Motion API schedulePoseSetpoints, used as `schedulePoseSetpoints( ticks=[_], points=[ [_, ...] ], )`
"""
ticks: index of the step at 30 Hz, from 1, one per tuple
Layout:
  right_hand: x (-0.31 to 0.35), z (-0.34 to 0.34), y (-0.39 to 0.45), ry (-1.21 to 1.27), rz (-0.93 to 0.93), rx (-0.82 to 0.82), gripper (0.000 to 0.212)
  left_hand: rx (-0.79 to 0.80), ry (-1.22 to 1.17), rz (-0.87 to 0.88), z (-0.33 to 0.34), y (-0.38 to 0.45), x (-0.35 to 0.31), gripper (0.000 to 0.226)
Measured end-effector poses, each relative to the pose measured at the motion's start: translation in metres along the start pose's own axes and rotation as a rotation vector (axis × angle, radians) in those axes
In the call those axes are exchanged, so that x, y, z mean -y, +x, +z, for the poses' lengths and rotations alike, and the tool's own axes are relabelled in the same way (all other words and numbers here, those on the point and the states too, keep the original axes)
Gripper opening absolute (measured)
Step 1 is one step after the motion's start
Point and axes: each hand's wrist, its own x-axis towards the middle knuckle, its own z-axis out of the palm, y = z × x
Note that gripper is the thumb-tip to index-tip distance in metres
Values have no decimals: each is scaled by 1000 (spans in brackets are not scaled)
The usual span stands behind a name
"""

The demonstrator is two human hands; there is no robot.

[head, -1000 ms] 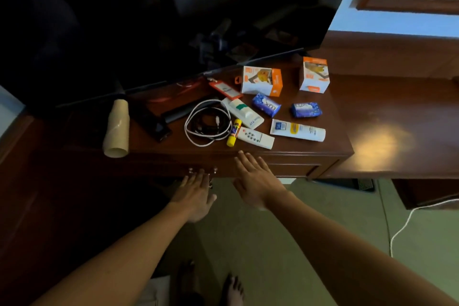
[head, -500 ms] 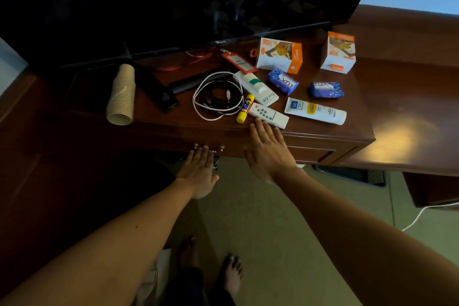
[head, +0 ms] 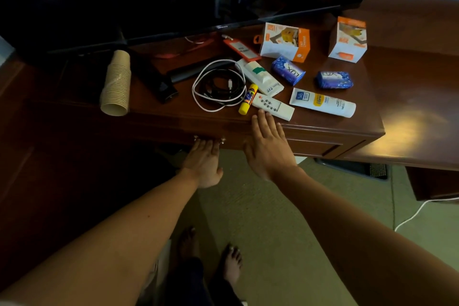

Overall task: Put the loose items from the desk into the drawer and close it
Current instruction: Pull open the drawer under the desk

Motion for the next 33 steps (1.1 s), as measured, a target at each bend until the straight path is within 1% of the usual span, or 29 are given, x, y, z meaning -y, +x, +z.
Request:
schedulePoseSetpoints(
  ticks=[4,8,12,26,33],
  points=[
    [-1,-2,-1,4,-7,1,71,-37,-20,-23,3,-5,-7,101],
    [-1,-4,-1,6,-4,9,71,-47,-55,-75,7,-13,-15,107],
    [-2,-5,-1,17,-10,23,71,-44,-75,-85,12,-25,-19,107],
    [-2,0,1,33,2,14,70,42,-83,-76,31,-70,-28,103],
    [0,-1,1,45,22,-1,69,39,-99,-92,49,-89,-31,106]
  ],
)
